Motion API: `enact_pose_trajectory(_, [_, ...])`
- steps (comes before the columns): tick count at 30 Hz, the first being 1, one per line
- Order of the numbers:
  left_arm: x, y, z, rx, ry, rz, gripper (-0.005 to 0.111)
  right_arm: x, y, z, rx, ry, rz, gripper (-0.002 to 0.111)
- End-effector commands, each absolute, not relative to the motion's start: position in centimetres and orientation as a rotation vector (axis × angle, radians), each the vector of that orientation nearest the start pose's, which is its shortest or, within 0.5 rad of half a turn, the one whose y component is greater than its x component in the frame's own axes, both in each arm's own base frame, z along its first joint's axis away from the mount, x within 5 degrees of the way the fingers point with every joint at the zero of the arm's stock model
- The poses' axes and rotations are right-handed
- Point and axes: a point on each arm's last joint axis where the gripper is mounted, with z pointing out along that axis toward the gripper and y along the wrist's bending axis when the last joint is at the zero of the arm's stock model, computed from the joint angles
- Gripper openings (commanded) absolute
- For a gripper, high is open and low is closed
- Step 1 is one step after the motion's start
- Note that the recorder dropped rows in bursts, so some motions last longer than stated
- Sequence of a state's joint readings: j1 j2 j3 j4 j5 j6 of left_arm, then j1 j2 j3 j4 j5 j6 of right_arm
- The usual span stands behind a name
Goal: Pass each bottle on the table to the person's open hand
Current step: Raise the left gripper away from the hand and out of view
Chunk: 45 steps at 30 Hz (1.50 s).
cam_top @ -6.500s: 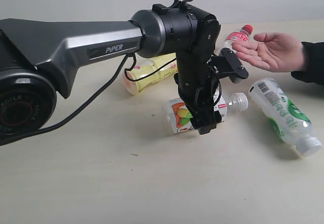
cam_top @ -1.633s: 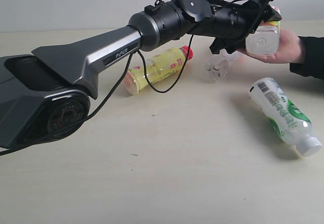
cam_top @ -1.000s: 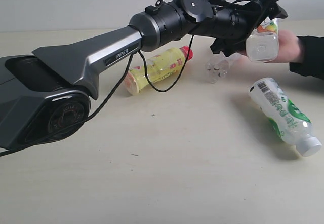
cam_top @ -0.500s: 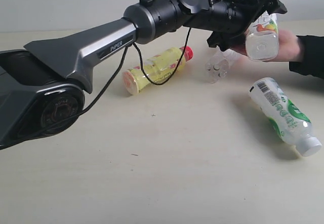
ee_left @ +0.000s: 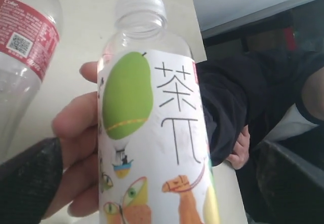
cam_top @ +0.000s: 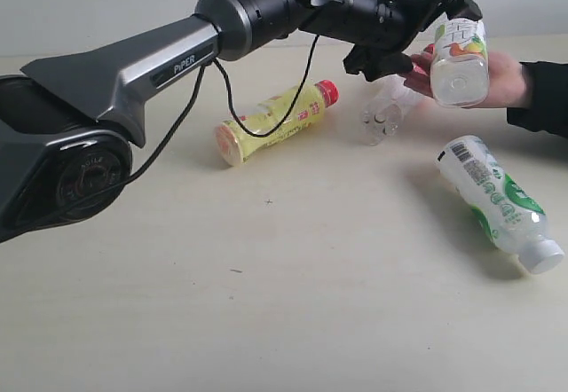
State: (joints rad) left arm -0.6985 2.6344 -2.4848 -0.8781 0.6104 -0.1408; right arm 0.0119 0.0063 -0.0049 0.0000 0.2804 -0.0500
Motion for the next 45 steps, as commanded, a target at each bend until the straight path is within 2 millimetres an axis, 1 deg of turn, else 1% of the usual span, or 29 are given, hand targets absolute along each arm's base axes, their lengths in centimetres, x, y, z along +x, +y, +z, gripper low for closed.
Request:
enact_pose_trajectory(1, [42.7,-39.8,22.3,0.136,2.321,-1.386,0.105,5.5,0.0,18.9,-0.056,1.751,-0.037,0.0])
enact_pose_trajectory(5, [42.2,-39.3,24.3,0.208,2.317,-1.372,0.103,5.5,0.0,18.9,-0.056,1.751,-0.037,0.0])
enact_pose_trajectory(6, [41.8,-39.1,25.3,0.247,2.317,-1.356,0.094,5.5,0.0,18.9,-0.056,1.751,-0.037,0.0])
enact_pose_trajectory(8, [41.5,-38.8,26.2,0.292,2.323,-1.325,0.078,5.5,0.0,18.9,-0.056,1.751,-0.037,0.0])
enact_pose_trajectory(11, [40.8,-38.2,27.4,0.37,2.349,-1.271,0.042,5.5,0.0,18.9,-0.056,1.751,-0.037,0.0])
enact_pose_trajectory(13, [40.3,-37.8,27.9,0.467,2.374,-1.219,0.008,5.5,0.0,18.9,-0.056,1.751,-0.037,0.0])
enact_pose_trajectory(14, [40.0,-37.7,27.9,0.528,2.382,-1.196,0.001,5.5,0.0,18.9,-0.056,1.751,-0.037,0.0])
enact_pose_trajectory(17, [39.0,-37.3,28.0,0.698,2.43,-1.155,0.0,5.5,0.0,18.9,-0.056,1.751,-0.037,0.0])
enact_pose_trajectory(18, [38.4,-37.2,28.2,0.8,2.427,-1.122,0.0,5.5,0.0,18.9,-0.056,1.751,-0.037,0.0])
enact_pose_trajectory(19, [37.9,-37.2,28.5,0.846,2.438,-1.108,0.0,5.5,0.0,18.9,-0.056,1.751,-0.037,0.0])
enact_pose_trajectory(20, [37.1,-37.3,28.8,0.949,2.42,-1.074,0.0,5.5,0.0,18.9,-0.056,1.751,-0.037,0.0])
enact_pose_trajectory(22, [35.6,-37.9,29.8,1.074,2.381,-1.043,0.0,5.5,0.0,18.9,-0.056,1.751,-0.037,0.0])
enact_pose_trajectory(25, [33.9,-38.7,31.1,1.147,2.322,-1.027,0.0,5.5,0.0,18.9,-0.056,1.751,-0.037,0.0])
enact_pose_trajectory(27, [33.7,-38.8,31.4,1.152,2.316,-1.023,0.0,5.5,0.0,18.9,-0.056,1.751,-0.037,0.0])
enact_pose_trajectory(30, [33.5,-38.9,31.2,1.157,2.325,-1.022,0.0,5.5,0.0,18.9,-0.056,1.751,-0.037,0.0])
enact_pose_trajectory(32, [32.1,-39.3,30.6,1.221,2.346,-1.021,0.0,5.5,0.0,18.9,-0.056,1.751,-0.037,0.0])
enact_pose_trajectory(33, [31.1,-39.5,30.2,1.286,2.343,-1.006,0.0,5.5,0.0,18.9,-0.056,1.751,-0.037,0.0])
enact_pose_trajectory(37, [28.4,-38.9,29.7,1.397,2.376,-0.98,0.0,5.5,0.0,18.9,-0.056,1.751,-0.037,0.0])
enact_pose_trajectory(38, [27.3,-37.8,29.2,1.466,2.385,-0.951,0.0,5.5,0.0,18.9,-0.056,1.751,-0.037,0.0])
enact_pose_trajectory(39, [27.0,-37.2,28.5,1.486,2.406,-0.917,0.0,5.5,0.0,18.9,-0.056,1.751,-0.037,0.0])
enact_pose_trajectory(40, [26.3,-35.7,27.4,1.494,2.456,-0.822,0.0,5.5,0.0,18.9,-0.056,1.751,-0.037,0.0])
enact_pose_trajectory(41, [25.9,-34.9,27.3,1.5,2.459,-0.773,0.0,5.5,0.0,18.9,-0.056,1.751,-0.037,0.0])
enact_pose_trajectory(42, [25.3,-33.0,26.9,1.483,2.458,-0.658,0.0,5.5,0.0,18.9,-0.056,1.751,-0.037,0.0])
enact_pose_trajectory(43, [25.0,-32.3,26.9,1.454,2.44,-0.636,0.0,5.5,0.0,18.9,-0.056,1.751,-0.037,0.0])
enact_pose_trajectory(44, [24.3,-30.3,27.3,1.356,2.402,-0.629,0.0,5.5,0.0,18.9,-0.056,1.751,-0.037,0.0])
enact_pose_trajectory(45, [23.8,-29.5,27.5,1.308,2.384,-0.642,0.0,5.5,0.0,18.9,-0.056,1.751,-0.037,0.0])
